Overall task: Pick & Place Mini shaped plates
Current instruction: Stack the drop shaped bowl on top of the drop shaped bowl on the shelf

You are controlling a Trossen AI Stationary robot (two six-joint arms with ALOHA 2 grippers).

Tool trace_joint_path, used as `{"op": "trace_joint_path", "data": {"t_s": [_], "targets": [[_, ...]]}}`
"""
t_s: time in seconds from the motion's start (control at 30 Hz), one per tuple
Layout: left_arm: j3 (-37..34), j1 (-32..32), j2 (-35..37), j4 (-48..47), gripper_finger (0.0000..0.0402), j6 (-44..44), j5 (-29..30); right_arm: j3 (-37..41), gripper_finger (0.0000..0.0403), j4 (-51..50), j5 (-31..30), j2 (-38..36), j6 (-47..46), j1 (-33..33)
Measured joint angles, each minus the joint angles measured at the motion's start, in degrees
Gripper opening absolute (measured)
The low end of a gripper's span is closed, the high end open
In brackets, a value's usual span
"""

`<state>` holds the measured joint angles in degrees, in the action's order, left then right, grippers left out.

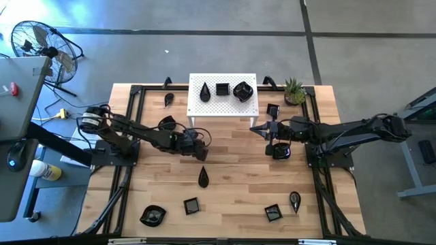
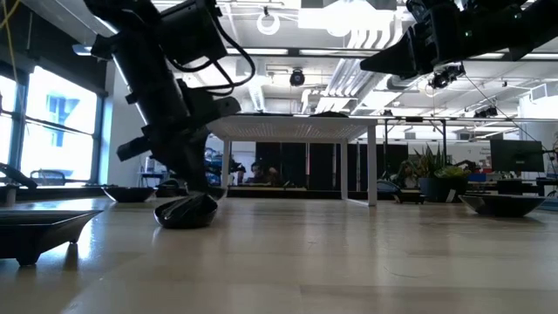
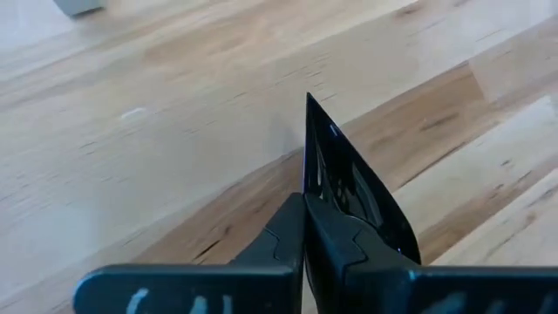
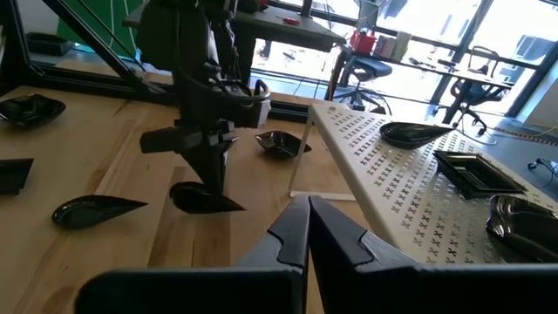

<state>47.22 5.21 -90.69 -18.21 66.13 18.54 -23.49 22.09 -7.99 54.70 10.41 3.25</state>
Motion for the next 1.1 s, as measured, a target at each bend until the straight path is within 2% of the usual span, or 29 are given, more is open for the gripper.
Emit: {"op": "trace_joint_path", "data": {"t_s": [0.27, 0.5, 0.67, 0.8, 1.1], "targets": [[-0.1, 0.0, 4.7, -0.8, 0.0001, -1.3, -0.9, 0.0, 0.0003, 0.0, 0.0, 0.0, 0.0, 0.0], [-0.1, 0.0, 15.2, -1.7, 0.0001, -5.2, -0.5, 0.0, 0.0004, -0.1, -0.4, 0.0, 0.0, 0.0], [0.0, 0.0, 20.9, -1.3, 0.0001, -9.2, 2.5, 0.0, 0.0003, -0.3, -0.4, 0.0, 0.1, 0.0], [1.0, -1.1, 22.6, -1.7, 0.0001, -14.1, 6.2, 0.0, 0.0006, -0.3, -0.4, 0.0, 0.1, 0.0], [4.2, -11.0, 21.1, 2.2, 0.0000, -25.7, 16.7, 0.0, 0.0005, -0.1, -0.4, 0.0, 0.1, 0.0]]}}
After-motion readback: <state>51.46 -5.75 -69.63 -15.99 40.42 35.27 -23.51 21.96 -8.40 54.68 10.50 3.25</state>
